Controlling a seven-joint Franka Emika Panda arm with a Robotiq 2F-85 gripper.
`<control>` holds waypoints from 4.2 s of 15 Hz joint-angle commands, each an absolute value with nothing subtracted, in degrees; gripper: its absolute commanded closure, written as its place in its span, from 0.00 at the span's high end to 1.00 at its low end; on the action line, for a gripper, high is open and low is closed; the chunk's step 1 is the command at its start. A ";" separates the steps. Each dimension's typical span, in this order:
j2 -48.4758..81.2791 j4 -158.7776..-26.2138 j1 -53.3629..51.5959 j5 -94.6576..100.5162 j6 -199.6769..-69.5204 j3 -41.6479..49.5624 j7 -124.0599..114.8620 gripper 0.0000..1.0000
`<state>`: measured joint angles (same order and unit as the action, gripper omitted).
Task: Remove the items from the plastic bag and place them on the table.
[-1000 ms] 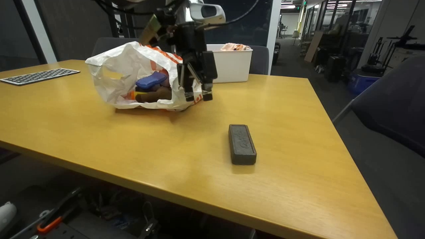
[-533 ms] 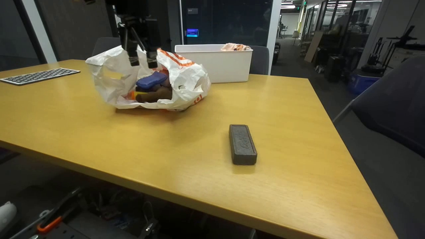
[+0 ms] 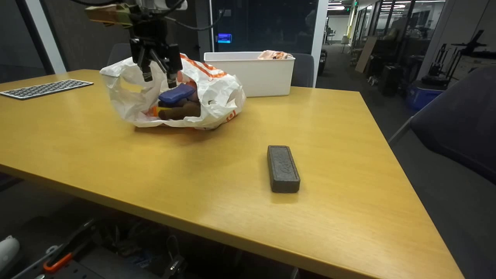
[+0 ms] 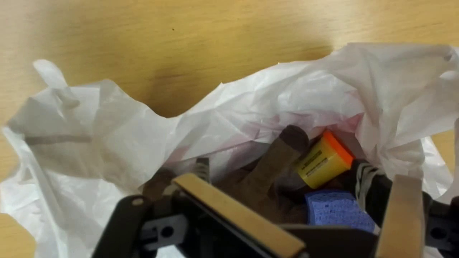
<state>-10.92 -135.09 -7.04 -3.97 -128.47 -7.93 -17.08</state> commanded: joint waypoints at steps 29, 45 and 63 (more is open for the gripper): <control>-8.15 -132.83 -6.62 -4.04 -130.52 -5.28 -22.14 0.03; -22.94 -130.53 1.05 -27.55 -89.29 6.80 7.48 0.03; -39.68 -146.87 15.67 -10.66 -121.36 4.03 -18.43 0.03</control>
<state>-40.68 -149.61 11.05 -15.06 -119.30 3.07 -15.82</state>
